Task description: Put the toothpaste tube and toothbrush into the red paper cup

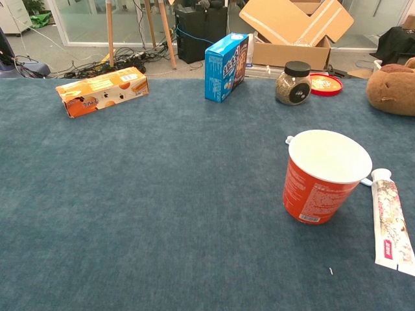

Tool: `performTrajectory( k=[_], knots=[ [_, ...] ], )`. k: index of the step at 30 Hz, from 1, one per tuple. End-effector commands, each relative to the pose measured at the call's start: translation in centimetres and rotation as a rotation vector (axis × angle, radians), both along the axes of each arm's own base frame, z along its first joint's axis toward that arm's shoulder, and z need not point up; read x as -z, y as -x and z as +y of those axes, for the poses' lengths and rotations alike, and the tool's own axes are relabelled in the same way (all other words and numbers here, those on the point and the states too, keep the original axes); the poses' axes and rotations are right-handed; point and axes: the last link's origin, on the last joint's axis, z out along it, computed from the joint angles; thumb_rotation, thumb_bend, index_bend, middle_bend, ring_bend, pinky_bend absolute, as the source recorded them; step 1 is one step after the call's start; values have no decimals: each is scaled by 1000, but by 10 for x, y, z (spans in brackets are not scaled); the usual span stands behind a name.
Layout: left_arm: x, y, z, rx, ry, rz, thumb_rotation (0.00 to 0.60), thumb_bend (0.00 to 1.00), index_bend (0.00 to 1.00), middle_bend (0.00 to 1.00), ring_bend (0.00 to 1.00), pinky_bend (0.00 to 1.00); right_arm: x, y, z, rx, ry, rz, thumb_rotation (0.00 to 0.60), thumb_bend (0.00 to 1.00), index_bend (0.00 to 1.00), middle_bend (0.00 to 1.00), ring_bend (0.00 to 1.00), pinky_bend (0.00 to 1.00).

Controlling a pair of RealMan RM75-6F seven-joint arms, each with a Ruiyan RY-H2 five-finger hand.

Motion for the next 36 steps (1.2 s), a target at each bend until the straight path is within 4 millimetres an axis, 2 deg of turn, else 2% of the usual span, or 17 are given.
performTrajectory(
  k=[1, 5, 11, 21, 26, 36],
  knots=[
    [3, -6, -1, 19, -16, -32, 600, 0, 252, 267, 198, 197, 13, -3, -11, -48, -59, 24, 600, 0, 212, 205, 97, 467],
    [5, -6, -3, 4, -32, -66, 600, 0, 252, 267, 198, 197, 28, -8, -25, -96, -102, 37, 600, 0, 278, 207, 97, 418],
    [4, 2, -4, -28, -45, -73, 600, 0, 252, 267, 198, 197, 53, -15, -38, -139, -183, 62, 600, 0, 331, 207, 97, 401],
    [4, 5, -4, -38, -36, -90, 600, 0, 252, 267, 198, 197, 82, -19, -56, -131, -239, 139, 600, 1, 333, 198, 84, 364],
    [5, 6, -4, -40, -34, -92, 600, 0, 252, 267, 198, 197, 92, -25, -70, -130, -252, 176, 600, 38, 333, 151, 35, 324],
    [5, 7, -4, -42, -32, -95, 600, 0, 252, 267, 198, 197, 111, -37, -97, -138, -295, 253, 600, 91, 333, 109, 1, 298]
  ],
)
